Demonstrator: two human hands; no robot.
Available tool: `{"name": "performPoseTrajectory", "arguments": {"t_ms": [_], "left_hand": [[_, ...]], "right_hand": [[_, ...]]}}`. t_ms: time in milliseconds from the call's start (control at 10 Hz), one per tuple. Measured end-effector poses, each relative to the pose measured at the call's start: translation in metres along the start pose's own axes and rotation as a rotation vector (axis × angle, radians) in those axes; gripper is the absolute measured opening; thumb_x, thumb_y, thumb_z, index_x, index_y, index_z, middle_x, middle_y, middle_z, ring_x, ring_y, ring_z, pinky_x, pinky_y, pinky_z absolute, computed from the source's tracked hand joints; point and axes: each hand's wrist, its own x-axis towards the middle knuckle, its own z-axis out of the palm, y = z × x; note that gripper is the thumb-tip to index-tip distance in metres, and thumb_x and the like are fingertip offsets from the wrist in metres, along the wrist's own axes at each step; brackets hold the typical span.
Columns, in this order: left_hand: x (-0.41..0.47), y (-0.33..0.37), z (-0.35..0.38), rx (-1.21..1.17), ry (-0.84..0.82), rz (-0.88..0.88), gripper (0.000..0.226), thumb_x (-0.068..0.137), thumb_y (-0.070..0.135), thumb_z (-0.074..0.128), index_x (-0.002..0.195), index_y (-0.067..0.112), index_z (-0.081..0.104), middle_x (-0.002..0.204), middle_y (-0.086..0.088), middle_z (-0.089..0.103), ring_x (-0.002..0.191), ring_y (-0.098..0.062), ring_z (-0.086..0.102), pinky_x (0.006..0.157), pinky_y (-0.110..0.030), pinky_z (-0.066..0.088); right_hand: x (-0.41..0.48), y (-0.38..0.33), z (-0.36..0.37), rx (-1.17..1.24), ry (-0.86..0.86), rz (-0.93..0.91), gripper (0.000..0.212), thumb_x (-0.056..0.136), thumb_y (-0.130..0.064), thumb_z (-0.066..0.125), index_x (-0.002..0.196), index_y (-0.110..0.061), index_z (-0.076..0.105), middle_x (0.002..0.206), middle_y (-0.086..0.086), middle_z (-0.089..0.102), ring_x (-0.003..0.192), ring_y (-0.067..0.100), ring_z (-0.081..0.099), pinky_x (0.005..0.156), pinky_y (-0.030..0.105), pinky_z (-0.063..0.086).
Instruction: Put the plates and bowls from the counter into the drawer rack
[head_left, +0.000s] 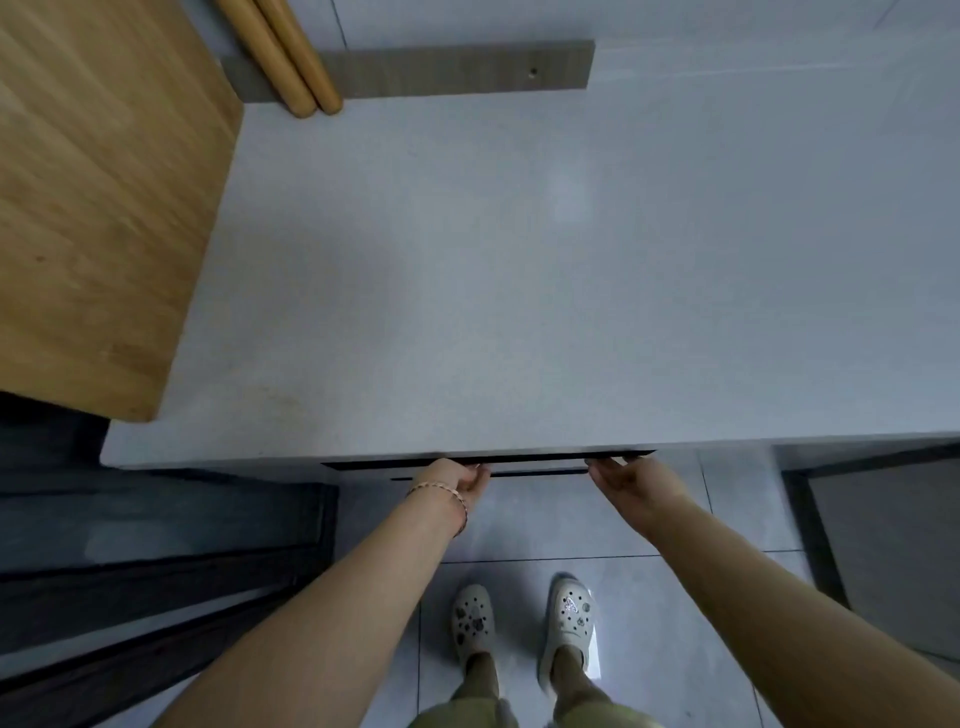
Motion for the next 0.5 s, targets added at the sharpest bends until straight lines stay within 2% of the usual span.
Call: {"name": "performPoseTrajectory", "arguments": {"t_ms": [100, 200, 300, 400, 500], "left_hand": [[-0.003, 0.004, 0.008, -0.106, 0.026, 0.007, 0.027, 0.096, -0.015, 0.027, 0.101, -0.012, 0.054, 0.139, -0.023, 0.046, 0.137, -0.031, 0.038, 0.116, -0.035, 0.028], [-0.015, 0.000, 0.009, 0.047, 0.024, 0.033, 0.039, 0.097, -0.013, 0.028, 0.133, -0.010, 0.039, 0.142, -0.019, 0.046, 0.130, -0.027, 0.048, 0.109, -0.028, 0.040], [-0.023, -0.013, 0.002, 0.772, 0.082, 0.146, 0.033, 0.096, -0.004, 0.039, 0.126, 0.001, 0.052, 0.098, -0.015, 0.063, 0.081, -0.022, 0.059, 0.062, -0.027, 0.052], [-0.040, -0.019, 0.008, 1.386, 0.106, 0.274, 0.034, 0.089, -0.003, 0.041, 0.062, 0.015, 0.050, 0.066, -0.005, 0.046, 0.065, -0.019, 0.049, 0.063, -0.025, 0.040], [-0.079, -0.015, 0.028, 1.565, 0.098, 0.496, 0.026, 0.087, -0.002, 0.041, 0.069, 0.010, 0.055, 0.082, -0.011, 0.052, 0.081, -0.020, 0.052, 0.076, -0.025, 0.045]], "right_hand": [[0.006, -0.005, -0.002, 0.055, -0.038, 0.034, 0.056, 0.088, 0.023, 0.020, 0.136, -0.002, 0.035, 0.143, 0.025, 0.042, 0.134, 0.036, 0.041, 0.107, 0.040, 0.036], [0.006, -0.011, -0.004, -0.102, -0.064, 0.091, 0.047, 0.089, 0.020, 0.022, 0.123, -0.006, 0.042, 0.136, 0.024, 0.049, 0.131, 0.034, 0.046, 0.097, 0.038, 0.041], [-0.010, -0.022, -0.008, -0.671, -0.060, 0.128, 0.029, 0.096, 0.003, 0.034, 0.120, -0.003, 0.050, 0.120, 0.023, 0.059, 0.117, 0.034, 0.058, 0.084, 0.035, 0.049], [-0.027, -0.037, -0.007, -1.327, -0.101, 0.129, 0.023, 0.096, -0.008, 0.043, 0.112, 0.001, 0.057, 0.089, 0.010, 0.063, 0.072, 0.018, 0.061, 0.062, 0.023, 0.047], [-0.048, -0.058, 0.006, -1.903, -0.270, 0.046, 0.022, 0.095, -0.008, 0.043, 0.077, -0.009, 0.054, 0.096, 0.008, 0.057, 0.074, 0.021, 0.062, 0.056, 0.020, 0.043]]}}
